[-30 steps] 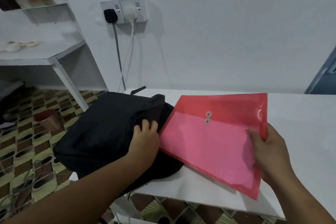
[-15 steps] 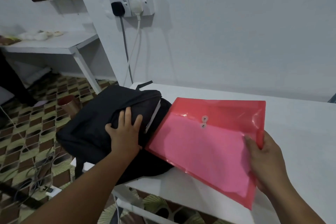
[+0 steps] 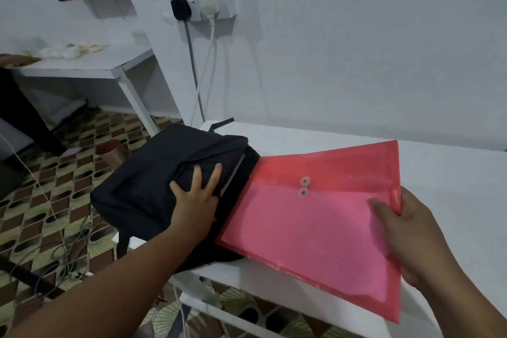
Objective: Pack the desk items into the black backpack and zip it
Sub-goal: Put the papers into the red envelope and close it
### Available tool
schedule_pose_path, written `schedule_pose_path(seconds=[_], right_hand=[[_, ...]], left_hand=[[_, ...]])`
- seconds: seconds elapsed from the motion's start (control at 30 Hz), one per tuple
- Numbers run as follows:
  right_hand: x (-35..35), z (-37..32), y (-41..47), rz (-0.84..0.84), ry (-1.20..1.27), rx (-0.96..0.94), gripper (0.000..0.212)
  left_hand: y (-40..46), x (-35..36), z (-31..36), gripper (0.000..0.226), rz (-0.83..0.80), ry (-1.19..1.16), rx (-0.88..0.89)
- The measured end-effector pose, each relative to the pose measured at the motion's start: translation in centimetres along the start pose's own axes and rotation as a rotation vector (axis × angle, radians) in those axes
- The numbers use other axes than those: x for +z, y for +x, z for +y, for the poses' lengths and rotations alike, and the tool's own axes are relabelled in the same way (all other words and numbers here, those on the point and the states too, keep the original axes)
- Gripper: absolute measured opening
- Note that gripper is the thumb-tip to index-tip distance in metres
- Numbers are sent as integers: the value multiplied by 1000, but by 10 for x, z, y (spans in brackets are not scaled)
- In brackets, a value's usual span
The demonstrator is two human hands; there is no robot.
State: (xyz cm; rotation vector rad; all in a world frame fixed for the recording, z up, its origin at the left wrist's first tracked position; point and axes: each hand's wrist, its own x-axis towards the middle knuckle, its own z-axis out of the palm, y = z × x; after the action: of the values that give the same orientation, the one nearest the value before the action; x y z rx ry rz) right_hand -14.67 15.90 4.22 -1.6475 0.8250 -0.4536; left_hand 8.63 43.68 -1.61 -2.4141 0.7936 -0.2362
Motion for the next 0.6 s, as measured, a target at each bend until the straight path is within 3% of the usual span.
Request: schedule_pose_path(seconds=[0.07,0.2,0.43,0.6], right_hand=[[-2,-4,-1,-6,-5,-3,16],[-5,-7,-3,-8,7,2,16],[1,-12,-5,-36,46,45,19],[7,-36,5,-92,60,78,23]], left_hand=[[4,-4,0,50,-32,15,-13],[9,-7,-3,23,16,29,-60],[9,-4,7,29,38,68,-61],[8,-6,-15,8,83,-6,-97]])
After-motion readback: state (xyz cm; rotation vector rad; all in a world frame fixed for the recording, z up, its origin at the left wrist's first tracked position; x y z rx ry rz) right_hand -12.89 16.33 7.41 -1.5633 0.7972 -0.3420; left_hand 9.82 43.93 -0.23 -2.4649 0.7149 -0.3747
